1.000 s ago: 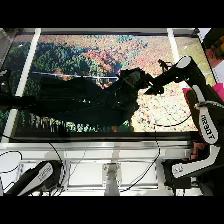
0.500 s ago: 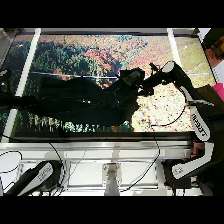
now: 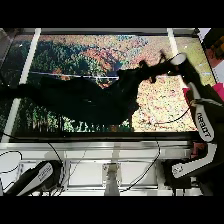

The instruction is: Fold the clothes and pants, and hang the long-sleeved shirts on hangers.

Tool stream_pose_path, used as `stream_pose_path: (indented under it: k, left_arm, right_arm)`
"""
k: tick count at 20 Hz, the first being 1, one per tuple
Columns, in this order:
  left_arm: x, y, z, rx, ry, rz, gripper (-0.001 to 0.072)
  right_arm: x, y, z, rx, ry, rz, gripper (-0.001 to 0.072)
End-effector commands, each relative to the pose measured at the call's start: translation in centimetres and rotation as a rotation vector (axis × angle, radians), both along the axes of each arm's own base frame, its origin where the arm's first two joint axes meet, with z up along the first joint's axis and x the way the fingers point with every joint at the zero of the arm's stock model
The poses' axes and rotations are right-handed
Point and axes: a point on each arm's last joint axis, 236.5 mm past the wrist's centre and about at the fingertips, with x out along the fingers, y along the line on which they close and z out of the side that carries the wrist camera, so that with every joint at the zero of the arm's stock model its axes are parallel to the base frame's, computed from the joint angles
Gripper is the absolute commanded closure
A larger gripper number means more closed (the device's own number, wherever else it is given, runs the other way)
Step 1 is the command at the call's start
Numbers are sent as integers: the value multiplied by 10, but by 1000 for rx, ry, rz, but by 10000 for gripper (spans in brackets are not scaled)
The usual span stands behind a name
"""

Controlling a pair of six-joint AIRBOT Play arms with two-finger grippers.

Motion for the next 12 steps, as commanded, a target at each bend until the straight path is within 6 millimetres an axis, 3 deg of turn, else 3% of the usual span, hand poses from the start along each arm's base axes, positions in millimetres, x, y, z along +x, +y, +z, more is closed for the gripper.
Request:
stream_pose_path:
  k: [1, 4, 7, 9, 12]
  left_arm:
    - [37, 19, 71, 20, -235, 81, 693]
    - [59, 27, 122, 45, -336, 84, 693]
    - [71, 33, 148, 65, -386, 83, 693]
    - [71, 32, 149, 64, -383, 79, 692]
    - [56, 25, 120, 26, -250, 45, 692]
  right_arm:
    - [66, -73, 101, 109, -226, -278, 684]
    - [86, -150, 190, 127, -427, -435, 685]
    - [77, -201, 244, 106, -543, -498, 684]
    - [65, -221, 240, 82, -507, -493, 682]
    - [32, -234, 180, -48, -322, -370, 683]
